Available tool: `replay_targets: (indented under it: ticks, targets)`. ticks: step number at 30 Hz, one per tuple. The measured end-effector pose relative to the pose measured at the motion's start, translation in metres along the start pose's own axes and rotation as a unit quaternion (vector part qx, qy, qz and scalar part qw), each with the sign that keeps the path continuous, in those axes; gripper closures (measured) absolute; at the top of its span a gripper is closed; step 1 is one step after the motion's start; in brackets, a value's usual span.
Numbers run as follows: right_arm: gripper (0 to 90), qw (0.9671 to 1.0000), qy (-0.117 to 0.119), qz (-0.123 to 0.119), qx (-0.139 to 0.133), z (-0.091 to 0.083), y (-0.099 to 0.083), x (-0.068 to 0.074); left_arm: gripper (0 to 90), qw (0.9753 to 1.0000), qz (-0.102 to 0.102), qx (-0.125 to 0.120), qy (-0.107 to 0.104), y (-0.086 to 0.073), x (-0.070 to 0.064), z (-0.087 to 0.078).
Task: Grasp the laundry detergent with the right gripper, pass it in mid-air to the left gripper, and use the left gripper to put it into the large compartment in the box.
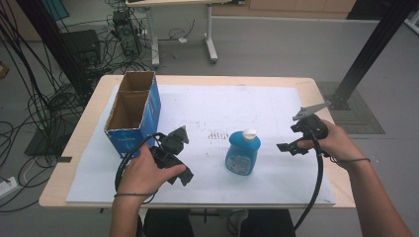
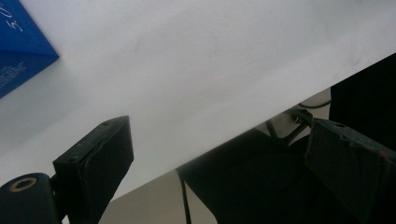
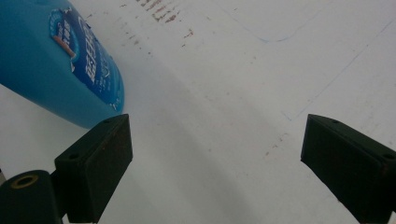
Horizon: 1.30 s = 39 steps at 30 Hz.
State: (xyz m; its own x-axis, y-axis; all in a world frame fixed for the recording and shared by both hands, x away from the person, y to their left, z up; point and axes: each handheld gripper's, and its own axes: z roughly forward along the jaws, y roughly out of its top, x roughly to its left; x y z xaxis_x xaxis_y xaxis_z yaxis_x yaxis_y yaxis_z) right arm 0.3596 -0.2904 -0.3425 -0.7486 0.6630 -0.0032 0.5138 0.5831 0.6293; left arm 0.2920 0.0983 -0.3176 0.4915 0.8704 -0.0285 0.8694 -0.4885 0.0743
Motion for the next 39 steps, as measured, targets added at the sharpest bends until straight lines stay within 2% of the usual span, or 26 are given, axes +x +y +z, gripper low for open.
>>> replay_targets:
  ticks: [16,26,32,39]
  targets:
    - [6.6,0.9998,0.014,-0.009,-0.009,0.005,-0.013,0.017,8.2,1.0000,-0.005,0.002,-0.003,-0.002,0.000,0.005]
    - [5.4,0.9985,0.040,-0.015,-0.033,0.013,-0.022,0.026,8.2,1.0000,-0.004,0.003,-0.005,-0.002,-0.001,0.007]
    - [5.1,0.9969,0.056,-0.027,-0.048,0.018,-0.025,0.030,8.3,0.9999,-0.007,0.006,-0.005,-0.002,0.000,0.009]
    - [5.1,0.9965,0.062,-0.028,-0.048,0.026,-0.030,0.034,8.3,0.9999,-0.009,0.008,-0.006,-0.003,0.001,0.011]
